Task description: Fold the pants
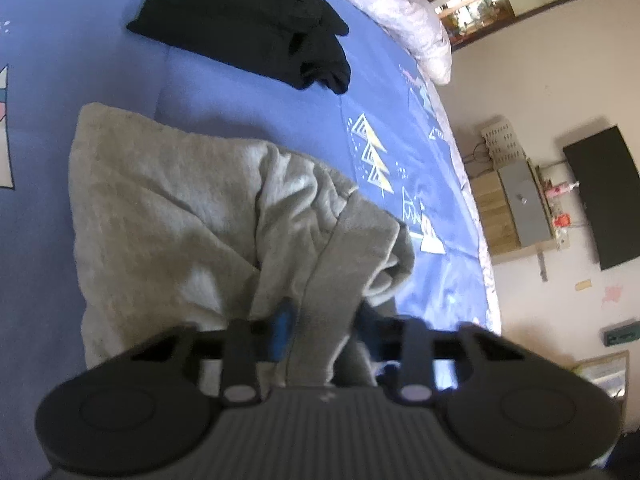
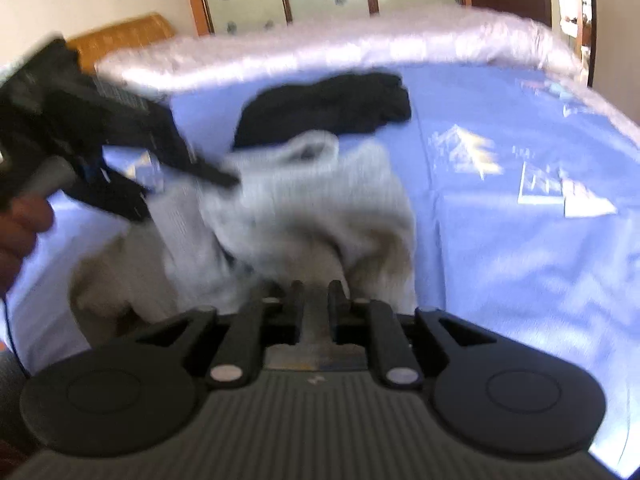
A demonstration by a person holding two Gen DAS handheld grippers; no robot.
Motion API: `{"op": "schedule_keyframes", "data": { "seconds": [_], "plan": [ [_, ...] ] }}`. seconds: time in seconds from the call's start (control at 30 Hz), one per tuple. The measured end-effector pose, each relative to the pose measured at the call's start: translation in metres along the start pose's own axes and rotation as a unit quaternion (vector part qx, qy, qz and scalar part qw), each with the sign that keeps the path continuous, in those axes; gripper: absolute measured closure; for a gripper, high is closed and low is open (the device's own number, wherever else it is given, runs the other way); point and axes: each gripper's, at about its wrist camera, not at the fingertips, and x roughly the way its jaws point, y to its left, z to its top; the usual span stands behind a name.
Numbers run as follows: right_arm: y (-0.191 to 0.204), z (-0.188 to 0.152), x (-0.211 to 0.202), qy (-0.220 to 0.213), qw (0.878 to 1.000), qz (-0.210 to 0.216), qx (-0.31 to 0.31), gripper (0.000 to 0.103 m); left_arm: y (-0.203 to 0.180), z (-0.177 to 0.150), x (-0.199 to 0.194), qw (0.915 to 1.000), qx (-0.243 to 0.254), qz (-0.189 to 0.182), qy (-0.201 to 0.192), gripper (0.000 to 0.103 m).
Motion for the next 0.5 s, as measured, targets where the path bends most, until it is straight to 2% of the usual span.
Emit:
{"op": "schedule_keyframes", "data": {
  "seconds": [0.03, 0.07, 0.17, 0.33, 0.43, 0.5],
  "plan": [
    [-0.001, 0.004, -0.003, -0.008, 1.000, 0.001, 0.007, 0.076, -0.004, 0.000, 0.002, 1.0000, 0.006, 0.005, -0.002, 0.080],
    [-0.005, 0.007, -0.001, -0.014, 1.000, 0.004, 0.014, 0.075, -0.005, 0.000, 0.001, 0.9999, 0.009, 0.004, -0.005, 0.082],
    [-0.005, 0.012, -0.006, -0.021, 0.999, 0.022, 0.035, 0.075, 0.001, 0.002, -0.009, 0.9997, -0.009, -0.017, -0.015, 0.086],
    [0.002, 0.018, -0.005, -0.032, 0.999, 0.005, 0.029, 0.074, 0.027, 0.004, -0.041, 0.9972, -0.047, -0.029, -0.051, 0.092],
    [0.006, 0.023, -0.005, -0.044, 0.998, 0.009, 0.035, 0.073, 0.051, -0.001, -0.077, 0.9909, -0.080, -0.053, -0.094, 0.097],
    [0.012, 0.027, -0.003, -0.050, 0.998, 0.023, 0.028, 0.062, 0.070, -0.005, -0.104, 0.9830, -0.107, -0.076, -0.128, 0.098]
  ]
}}
